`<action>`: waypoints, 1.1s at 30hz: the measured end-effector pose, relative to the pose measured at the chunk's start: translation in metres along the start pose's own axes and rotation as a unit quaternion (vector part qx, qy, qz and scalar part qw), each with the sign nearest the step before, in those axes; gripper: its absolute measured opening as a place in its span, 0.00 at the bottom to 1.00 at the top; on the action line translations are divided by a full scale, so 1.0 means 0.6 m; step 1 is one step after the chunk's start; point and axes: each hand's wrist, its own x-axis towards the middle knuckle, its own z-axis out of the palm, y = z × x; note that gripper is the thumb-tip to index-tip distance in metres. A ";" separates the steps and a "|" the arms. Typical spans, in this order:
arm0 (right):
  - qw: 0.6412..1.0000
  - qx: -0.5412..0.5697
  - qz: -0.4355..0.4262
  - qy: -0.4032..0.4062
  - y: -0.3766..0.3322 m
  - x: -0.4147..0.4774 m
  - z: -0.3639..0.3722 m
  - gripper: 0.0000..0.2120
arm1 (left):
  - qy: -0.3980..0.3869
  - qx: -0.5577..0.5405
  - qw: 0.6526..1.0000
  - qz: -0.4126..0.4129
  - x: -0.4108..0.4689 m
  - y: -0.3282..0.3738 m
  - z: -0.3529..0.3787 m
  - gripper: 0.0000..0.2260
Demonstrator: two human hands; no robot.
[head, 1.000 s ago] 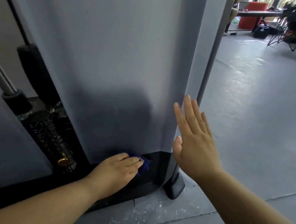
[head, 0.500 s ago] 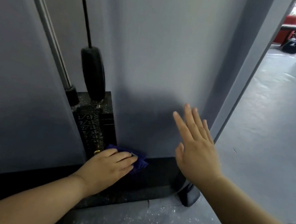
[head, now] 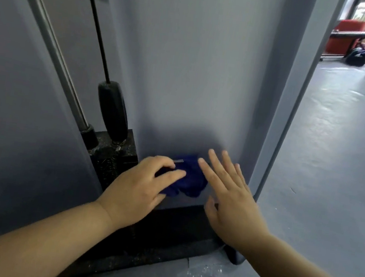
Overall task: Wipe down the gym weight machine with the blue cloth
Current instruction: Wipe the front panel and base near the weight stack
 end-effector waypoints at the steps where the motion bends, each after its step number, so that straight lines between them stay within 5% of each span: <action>1: 1.000 0.017 -0.006 -0.015 -0.002 -0.003 -0.003 0.39 | 0.025 -0.018 0.999 -0.030 0.016 0.008 -0.006 0.27; 7: 0.959 0.267 0.095 0.007 -0.003 -0.018 -0.020 0.24 | 0.117 -0.157 0.974 -0.118 0.027 0.049 0.022 0.16; 10: 0.839 0.504 0.205 -0.010 -0.013 -0.020 -0.021 0.15 | 0.136 -0.249 0.945 -0.161 0.016 0.068 0.041 0.15; 14: 0.596 0.737 0.313 -0.054 -0.014 -0.018 -0.022 0.14 | 0.168 -0.338 0.907 -0.184 0.021 0.090 0.052 0.12; 16: 0.531 0.782 0.323 -0.030 -0.015 -0.015 -0.019 0.16 | 0.138 -0.331 0.915 -0.184 0.017 0.094 0.062 0.09; 20: 0.469 0.824 0.316 0.033 -0.031 -0.006 0.005 0.19 | 0.093 -0.278 0.937 -0.191 0.007 0.085 0.078 0.11; 23: 0.507 0.784 0.336 0.121 -0.029 -0.015 0.037 0.09 | 0.035 -0.234 0.960 -0.149 -0.018 0.080 0.091 0.14; 26: 0.719 0.541 0.403 0.167 -0.011 -0.053 0.090 0.11 | -0.089 -0.159 0.977 -0.112 -0.075 0.077 0.131 0.17; 28: 0.808 0.390 0.402 0.180 0.001 -0.076 0.118 0.15 | -0.186 -0.109 0.969 -0.122 -0.116 0.069 0.172 0.17; 33: 0.888 0.249 0.319 0.220 0.033 -0.077 0.177 0.20 | -0.366 -0.023 0.886 -0.283 -0.185 0.058 0.249 0.23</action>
